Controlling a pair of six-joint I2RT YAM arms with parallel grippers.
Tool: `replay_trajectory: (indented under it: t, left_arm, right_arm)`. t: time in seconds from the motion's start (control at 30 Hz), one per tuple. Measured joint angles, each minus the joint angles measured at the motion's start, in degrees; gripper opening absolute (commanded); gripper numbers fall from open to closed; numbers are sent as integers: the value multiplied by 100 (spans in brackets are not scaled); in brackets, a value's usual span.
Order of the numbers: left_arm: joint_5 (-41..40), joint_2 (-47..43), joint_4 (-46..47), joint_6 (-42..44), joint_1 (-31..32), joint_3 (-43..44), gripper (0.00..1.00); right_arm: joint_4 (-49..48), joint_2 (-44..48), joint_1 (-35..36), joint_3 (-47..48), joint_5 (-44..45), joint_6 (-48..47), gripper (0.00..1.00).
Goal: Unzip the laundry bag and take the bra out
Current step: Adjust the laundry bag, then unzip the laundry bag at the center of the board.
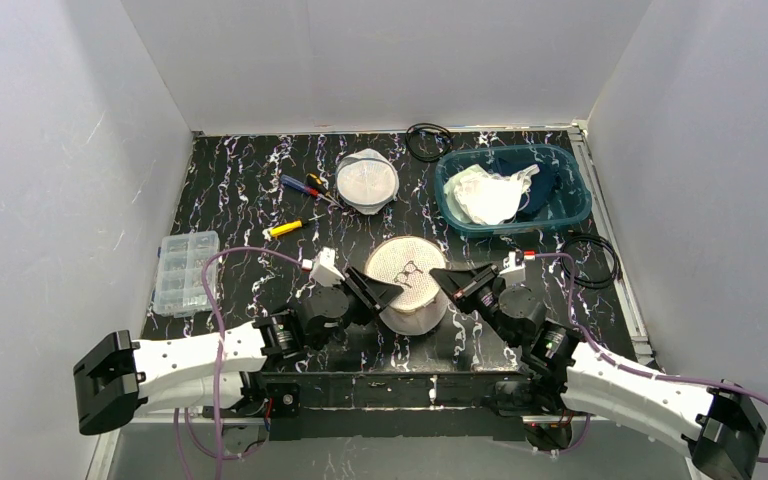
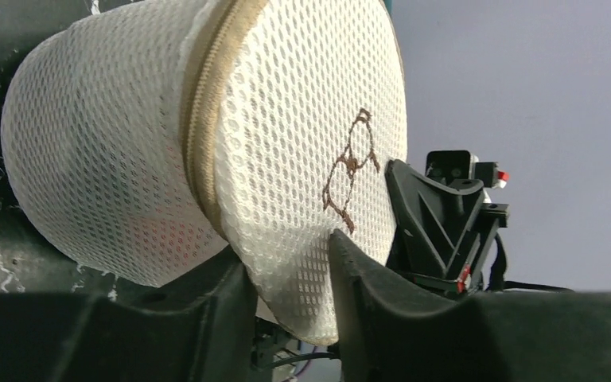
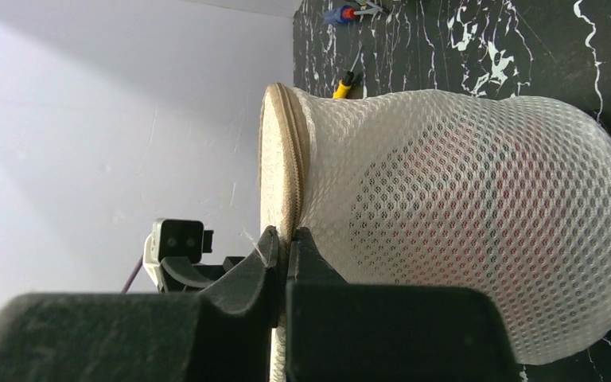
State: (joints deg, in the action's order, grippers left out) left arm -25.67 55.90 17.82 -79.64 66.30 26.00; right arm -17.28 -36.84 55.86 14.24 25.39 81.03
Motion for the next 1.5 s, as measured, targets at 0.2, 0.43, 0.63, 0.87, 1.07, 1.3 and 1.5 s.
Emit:
replay_trajectory:
  t: [0.2, 0.43, 0.63, 0.87, 1.07, 1.3, 1.5]
  left_arm:
    - [391, 0, -2, 140, -332, 0, 5]
    - [1307, -1093, -627, 323, -1294, 17, 0]
    - [2400, -1375, -2706, 717, -2243, 1196, 0]
    - [4387, -422, -3550, 1029, -3169, 2647, 0]
    - [5117, 245, -3611, 861, -3399, 2632, 0]
    - [5355, 286, -3764, 258, -3624, 2645, 0]
    - [5018, 44, -4107, -334, -3637, 2647, 0]
  right_arm:
    - [387, 260, 46, 122, -72, -352, 74]
    - [2096, 925, 90, 1292, -280, -1965, 99]
    - [2658, 1410, 90, 1644, -651, -3390, 99]
    - [2577, 872, 90, 1703, -1937, -4468, 99]
    - [1873, 249, 92, 1589, -2874, -4559, 99]
    - [883, 195, 92, 1484, -3191, -4507, 94]
    - [208, -116, 92, 1397, -3453, -4358, 89]
